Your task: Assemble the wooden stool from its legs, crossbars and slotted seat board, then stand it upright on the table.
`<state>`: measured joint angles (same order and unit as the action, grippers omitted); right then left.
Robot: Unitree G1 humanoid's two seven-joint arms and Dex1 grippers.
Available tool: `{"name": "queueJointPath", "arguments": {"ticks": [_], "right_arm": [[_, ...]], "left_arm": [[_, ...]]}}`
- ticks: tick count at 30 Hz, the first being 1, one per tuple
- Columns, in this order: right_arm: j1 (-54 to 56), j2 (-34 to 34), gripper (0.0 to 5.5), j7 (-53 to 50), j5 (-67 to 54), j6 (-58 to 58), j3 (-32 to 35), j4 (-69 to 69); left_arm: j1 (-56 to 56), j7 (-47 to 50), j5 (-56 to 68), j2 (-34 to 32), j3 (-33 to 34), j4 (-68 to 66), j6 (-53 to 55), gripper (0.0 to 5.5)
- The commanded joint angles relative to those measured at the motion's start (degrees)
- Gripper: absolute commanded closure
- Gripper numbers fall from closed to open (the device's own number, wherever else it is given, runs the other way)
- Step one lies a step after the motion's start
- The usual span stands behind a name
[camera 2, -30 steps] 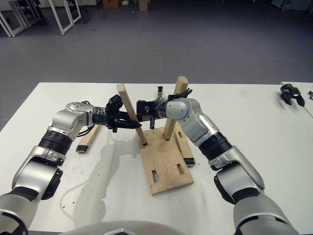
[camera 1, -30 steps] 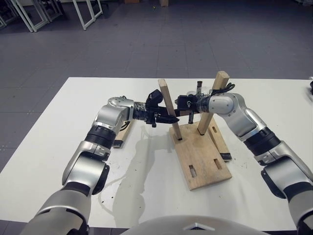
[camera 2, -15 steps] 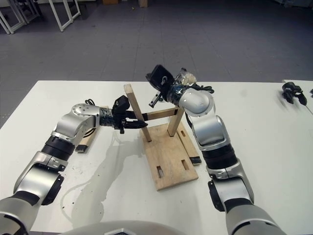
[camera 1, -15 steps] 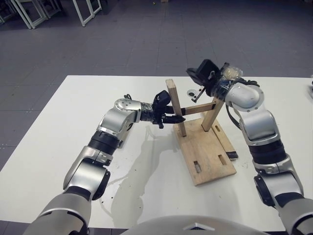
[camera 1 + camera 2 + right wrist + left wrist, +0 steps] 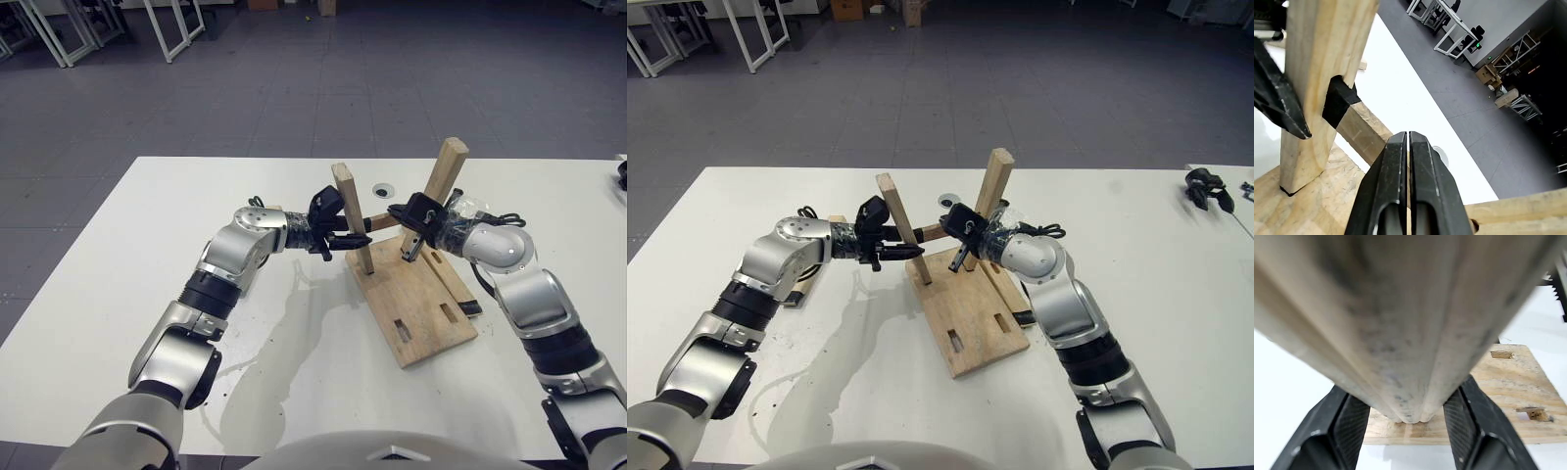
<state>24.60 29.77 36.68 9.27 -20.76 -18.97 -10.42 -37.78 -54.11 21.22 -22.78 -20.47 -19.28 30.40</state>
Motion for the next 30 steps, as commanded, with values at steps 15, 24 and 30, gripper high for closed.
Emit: {"name": "queueJointPath", "arguments": {"ticks": [15,24,30], "right_arm": [[4.54,-5.79,5.40,-2.13,-11.33,-5.43,13.31,-5.25],[-9.88,3.47,5.40,6.97,-21.84,-14.14,20.42,-13.51],[-20.37,14.45,5.40,12.52,-16.75,-8.42,17.34,-7.39]], "left_arm": [[1.07,2.44,-2.64,-1.27,3.72,-2.81,8.21,2.87],[7.26,2.95,0.98,-7.07,11.69,14.24,16.73,2.65],[21.64,10.89,0.73,-9.94,15.60,29.37,21.75,2.65]]}}
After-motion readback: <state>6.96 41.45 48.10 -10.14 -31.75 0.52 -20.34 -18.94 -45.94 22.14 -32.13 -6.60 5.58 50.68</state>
